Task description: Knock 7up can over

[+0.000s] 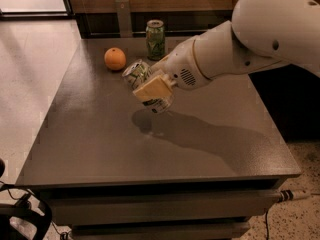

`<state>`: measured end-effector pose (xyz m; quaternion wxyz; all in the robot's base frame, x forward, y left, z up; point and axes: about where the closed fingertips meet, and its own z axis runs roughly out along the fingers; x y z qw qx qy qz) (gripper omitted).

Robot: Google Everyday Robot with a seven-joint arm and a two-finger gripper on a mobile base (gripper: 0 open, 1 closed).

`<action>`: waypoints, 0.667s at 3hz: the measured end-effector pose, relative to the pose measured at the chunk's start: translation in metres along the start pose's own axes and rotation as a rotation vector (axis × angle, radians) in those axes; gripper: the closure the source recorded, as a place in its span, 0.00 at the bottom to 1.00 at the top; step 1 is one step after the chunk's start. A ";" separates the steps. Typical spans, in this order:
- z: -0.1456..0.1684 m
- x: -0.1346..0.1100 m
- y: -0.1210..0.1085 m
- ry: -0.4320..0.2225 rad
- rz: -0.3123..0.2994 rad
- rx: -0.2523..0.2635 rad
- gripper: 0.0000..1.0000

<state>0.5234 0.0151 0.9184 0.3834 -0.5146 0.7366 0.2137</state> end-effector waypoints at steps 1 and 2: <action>0.025 0.005 0.005 0.090 -0.017 -0.061 1.00; 0.055 0.011 0.013 0.183 -0.043 -0.122 1.00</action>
Offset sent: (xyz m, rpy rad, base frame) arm 0.0097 0.0600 -0.0747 -0.2688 0.1810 0.1767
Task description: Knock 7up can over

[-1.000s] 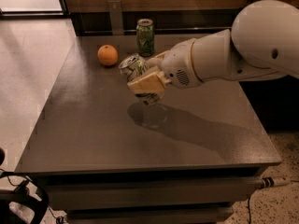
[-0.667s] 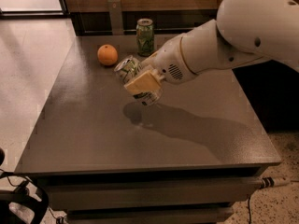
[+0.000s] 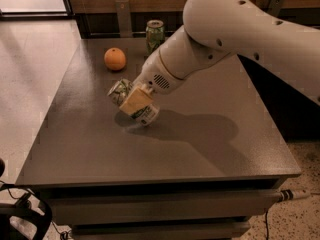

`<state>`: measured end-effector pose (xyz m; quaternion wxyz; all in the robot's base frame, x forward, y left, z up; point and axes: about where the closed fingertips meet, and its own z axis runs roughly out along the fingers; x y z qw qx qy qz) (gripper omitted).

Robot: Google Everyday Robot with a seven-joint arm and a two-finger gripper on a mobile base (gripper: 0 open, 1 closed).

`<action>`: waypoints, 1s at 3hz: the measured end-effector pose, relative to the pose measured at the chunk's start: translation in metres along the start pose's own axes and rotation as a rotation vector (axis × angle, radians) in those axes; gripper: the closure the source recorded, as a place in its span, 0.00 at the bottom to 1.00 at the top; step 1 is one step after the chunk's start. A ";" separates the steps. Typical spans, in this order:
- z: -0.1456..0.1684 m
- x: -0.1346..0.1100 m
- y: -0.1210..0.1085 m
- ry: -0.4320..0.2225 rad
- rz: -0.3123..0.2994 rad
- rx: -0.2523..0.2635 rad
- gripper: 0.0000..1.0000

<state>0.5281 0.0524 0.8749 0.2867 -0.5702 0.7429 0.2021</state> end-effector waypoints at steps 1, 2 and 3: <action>0.036 -0.001 0.006 0.075 -0.029 -0.065 1.00; 0.067 -0.007 0.012 0.114 -0.066 -0.127 1.00; 0.065 -0.009 0.012 0.115 -0.067 -0.129 0.81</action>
Offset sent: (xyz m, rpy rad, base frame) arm 0.0081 0.0768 -0.0704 -0.1388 0.1226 0.2034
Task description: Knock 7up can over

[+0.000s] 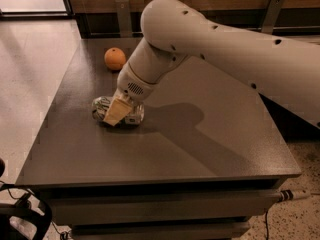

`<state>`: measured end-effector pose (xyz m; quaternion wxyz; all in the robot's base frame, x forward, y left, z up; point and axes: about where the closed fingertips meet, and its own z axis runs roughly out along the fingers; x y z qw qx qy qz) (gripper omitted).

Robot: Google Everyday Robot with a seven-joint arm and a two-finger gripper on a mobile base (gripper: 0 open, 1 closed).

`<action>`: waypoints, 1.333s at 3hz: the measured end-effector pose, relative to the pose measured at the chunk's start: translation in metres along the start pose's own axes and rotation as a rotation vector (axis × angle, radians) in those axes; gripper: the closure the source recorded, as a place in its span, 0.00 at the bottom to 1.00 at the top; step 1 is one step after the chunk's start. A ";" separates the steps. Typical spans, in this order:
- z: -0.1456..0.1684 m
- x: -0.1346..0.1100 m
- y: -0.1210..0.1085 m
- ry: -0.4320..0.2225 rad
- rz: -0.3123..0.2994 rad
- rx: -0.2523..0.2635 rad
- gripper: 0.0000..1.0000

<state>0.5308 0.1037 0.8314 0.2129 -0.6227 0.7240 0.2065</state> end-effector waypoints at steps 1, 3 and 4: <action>0.000 -0.001 0.001 0.001 -0.003 -0.001 0.58; 0.001 -0.003 0.004 0.002 -0.008 -0.003 0.11; 0.001 -0.004 0.005 0.003 -0.011 -0.003 0.00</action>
Offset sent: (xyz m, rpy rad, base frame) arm -0.0010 0.0010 0.0003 -0.0006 -0.0007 0.0026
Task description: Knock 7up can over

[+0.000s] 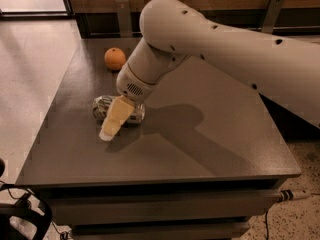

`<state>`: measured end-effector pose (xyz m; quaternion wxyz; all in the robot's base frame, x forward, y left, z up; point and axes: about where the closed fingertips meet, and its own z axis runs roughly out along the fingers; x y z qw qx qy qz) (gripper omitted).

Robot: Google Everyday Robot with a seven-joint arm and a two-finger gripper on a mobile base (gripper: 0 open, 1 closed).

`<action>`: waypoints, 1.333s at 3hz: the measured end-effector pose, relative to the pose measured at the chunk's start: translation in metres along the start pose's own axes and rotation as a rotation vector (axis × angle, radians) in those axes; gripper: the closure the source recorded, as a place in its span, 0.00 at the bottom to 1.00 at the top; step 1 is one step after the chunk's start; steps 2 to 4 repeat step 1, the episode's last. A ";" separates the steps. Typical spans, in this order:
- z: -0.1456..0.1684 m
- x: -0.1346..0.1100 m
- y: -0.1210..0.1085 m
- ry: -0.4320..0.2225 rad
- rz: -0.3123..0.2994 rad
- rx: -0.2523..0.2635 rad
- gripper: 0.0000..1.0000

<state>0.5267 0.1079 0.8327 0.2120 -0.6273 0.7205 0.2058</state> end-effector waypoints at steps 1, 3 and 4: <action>0.000 0.000 0.000 0.000 0.000 0.000 0.00; 0.000 0.000 0.000 0.000 0.000 0.000 0.00; 0.000 0.000 0.000 0.000 0.000 0.000 0.00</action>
Offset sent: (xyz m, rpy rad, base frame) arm 0.0000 0.0000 0.0000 0.0000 0.0000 0.0000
